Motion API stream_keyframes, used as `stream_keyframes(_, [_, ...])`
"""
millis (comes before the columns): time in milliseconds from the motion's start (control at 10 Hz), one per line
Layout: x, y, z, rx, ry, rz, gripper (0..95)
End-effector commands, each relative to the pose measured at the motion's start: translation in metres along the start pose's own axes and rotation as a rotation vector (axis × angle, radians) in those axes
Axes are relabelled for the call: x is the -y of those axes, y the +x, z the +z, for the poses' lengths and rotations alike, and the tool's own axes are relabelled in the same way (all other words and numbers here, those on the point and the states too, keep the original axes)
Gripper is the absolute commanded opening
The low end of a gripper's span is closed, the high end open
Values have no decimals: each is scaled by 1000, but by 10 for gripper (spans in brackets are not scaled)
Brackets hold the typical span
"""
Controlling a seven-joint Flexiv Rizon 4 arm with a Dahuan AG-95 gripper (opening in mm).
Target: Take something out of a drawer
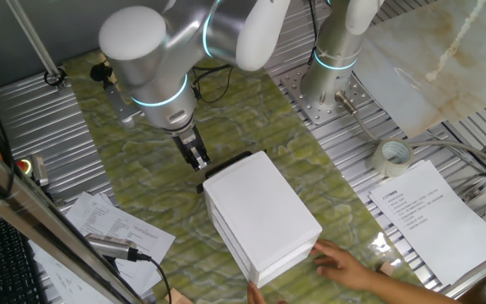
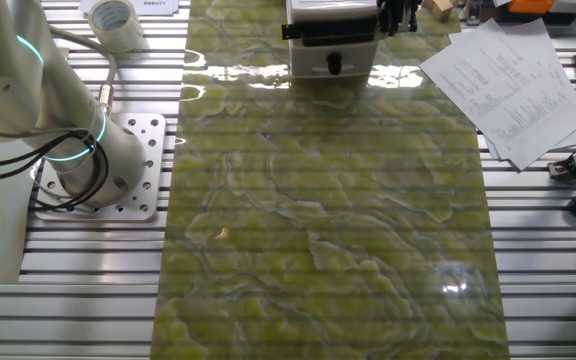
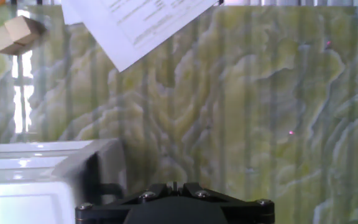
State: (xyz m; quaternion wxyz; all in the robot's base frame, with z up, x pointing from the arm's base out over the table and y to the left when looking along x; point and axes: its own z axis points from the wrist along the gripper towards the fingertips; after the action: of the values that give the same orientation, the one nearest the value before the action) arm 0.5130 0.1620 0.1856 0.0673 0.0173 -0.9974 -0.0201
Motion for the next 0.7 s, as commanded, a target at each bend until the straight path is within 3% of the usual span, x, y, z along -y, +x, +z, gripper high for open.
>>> stream_keyframes(100, [0,-1,0,-1,-2,-2,0])
stream_keyframes(500, [0,-1,0,-15,1,-30,0])
stream_keyframes(700, [0,-1,0,6,39,-53,0])
